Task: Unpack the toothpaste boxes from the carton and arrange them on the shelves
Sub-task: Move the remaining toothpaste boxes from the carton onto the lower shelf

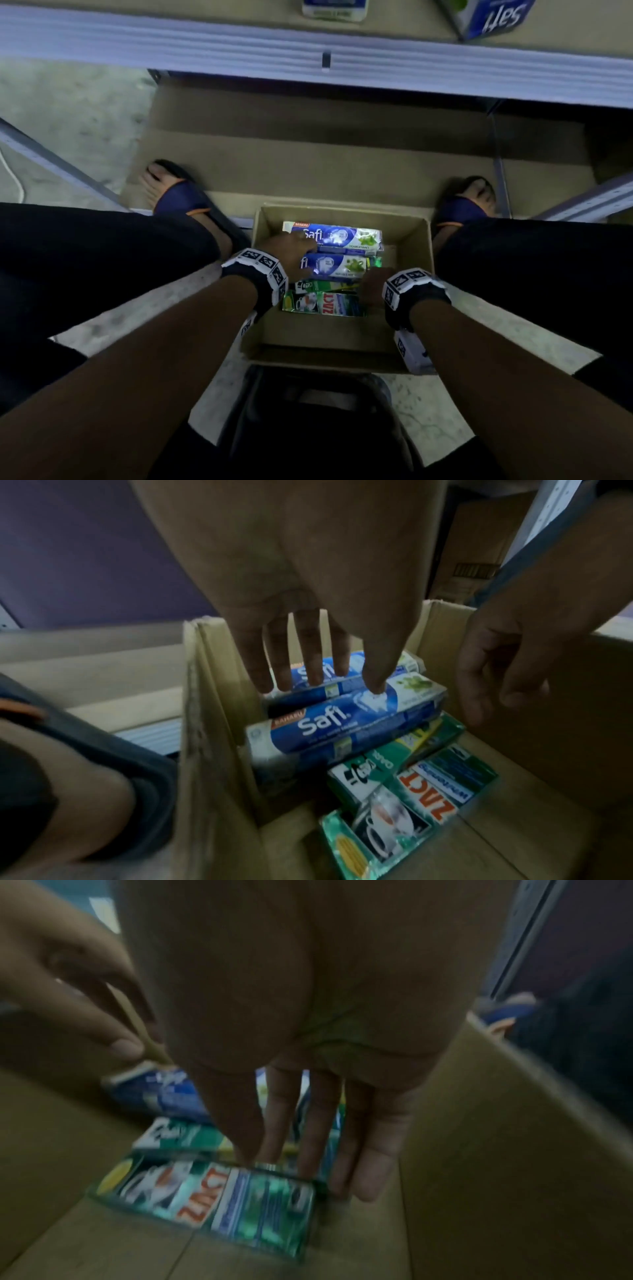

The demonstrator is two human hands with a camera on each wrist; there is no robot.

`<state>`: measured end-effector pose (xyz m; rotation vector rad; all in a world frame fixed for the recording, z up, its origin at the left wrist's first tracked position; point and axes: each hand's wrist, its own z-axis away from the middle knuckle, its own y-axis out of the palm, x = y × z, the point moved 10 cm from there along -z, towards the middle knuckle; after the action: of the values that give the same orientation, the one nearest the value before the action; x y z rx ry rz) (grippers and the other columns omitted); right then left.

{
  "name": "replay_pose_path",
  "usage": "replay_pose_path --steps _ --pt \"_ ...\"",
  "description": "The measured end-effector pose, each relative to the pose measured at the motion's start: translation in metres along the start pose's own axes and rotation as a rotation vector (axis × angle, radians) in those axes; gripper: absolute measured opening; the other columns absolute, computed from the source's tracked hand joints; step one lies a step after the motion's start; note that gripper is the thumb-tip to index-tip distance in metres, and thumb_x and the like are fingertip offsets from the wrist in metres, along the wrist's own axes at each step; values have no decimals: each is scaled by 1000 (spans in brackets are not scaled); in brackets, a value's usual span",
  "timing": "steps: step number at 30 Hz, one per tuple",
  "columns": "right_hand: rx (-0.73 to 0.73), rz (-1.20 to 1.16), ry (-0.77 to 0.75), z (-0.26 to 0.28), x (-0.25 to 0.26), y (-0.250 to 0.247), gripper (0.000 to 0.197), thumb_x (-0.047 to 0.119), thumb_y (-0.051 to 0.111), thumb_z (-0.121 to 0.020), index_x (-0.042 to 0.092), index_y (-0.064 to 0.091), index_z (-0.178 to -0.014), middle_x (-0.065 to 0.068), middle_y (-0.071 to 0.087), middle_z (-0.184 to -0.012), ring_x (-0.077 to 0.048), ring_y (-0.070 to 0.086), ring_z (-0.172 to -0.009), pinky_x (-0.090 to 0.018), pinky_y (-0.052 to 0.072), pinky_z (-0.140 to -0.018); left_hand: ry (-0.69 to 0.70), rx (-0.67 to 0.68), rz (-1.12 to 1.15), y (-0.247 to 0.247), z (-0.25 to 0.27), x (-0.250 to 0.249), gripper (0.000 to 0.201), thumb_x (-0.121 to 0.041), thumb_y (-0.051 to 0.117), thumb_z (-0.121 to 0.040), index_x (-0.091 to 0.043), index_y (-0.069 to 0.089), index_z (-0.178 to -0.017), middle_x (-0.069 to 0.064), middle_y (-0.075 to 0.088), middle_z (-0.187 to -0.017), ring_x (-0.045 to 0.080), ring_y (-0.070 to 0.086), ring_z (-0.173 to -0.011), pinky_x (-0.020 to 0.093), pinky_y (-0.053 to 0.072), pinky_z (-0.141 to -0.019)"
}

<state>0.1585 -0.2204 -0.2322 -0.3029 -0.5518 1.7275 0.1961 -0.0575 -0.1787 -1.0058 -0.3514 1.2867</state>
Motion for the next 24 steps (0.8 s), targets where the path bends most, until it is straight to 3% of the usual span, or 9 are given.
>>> replay_pose_path --steps 2,5,8,11,16,19,22,24 --pt "34 -78 -20 1 6 7 38 27 49 -103 11 53 -137 -11 52 -140 -29 55 -122 -40 46 -104 -15 10 -35 13 -3 2 54 -45 62 -89 -19 48 -134 9 46 -137 29 52 -117 42 48 -95" --pt "33 -142 -92 -1 16 20 57 28 56 -100 14 36 -151 -12 34 -155 -31 38 -139 -36 34 -111 -35 25 -24 32 -6 8 61 -42 66 -88 -21 42 -140 8 36 -146 30 43 -129 43 42 -104" --pt "28 -150 -79 -6 14 30 68 29 62 -96 18 28 -154 -15 21 -157 -34 30 -142 -35 27 -112 -38 7 3 43 -8 11 72 -39 70 -86 -21 34 -146 7 28 -151 31 32 -138 46 36 -109" --pt "16 -207 -72 -14 11 35 68 25 65 -95 21 31 -153 -14 20 -155 -36 34 -139 -37 32 -112 -62 -14 -19 47 -9 13 80 -40 68 -87 -23 26 -152 7 25 -153 32 27 -139 49 35 -109" --pt "-17 -259 -92 -21 8 40 69 22 75 -86 29 43 -146 -13 29 -149 -37 44 -130 -39 41 -107 -90 -105 3 41 -10 12 65 -38 66 -88 -26 37 -145 7 34 -143 32 34 -130 46 40 -101" --pt "50 -260 -123 -23 13 47 81 24 76 -85 34 31 -152 -6 28 -157 -33 41 -136 -41 43 -107 -123 -139 10 39 -8 11 58 -37 67 -87 -28 42 -139 5 36 -140 31 35 -127 46 39 -97" --pt "149 -209 -110 -28 20 59 85 27 70 -91 23 18 -158 -4 25 -161 -30 34 -143 -42 37 -113 -134 -154 7 36 -7 9 55 -35 69 -85 -27 46 -135 5 36 -138 31 35 -125 48 40 -96" --pt "229 -208 -75 -32 24 68 71 10 57 -98 3 15 -155 -16 23 -160 -34 29 -145 -39 29 -117 -128 -151 21 35 -7 9 54 -34 69 -85 -25 47 -133 5 37 -136 30 37 -123 48 42 -96"
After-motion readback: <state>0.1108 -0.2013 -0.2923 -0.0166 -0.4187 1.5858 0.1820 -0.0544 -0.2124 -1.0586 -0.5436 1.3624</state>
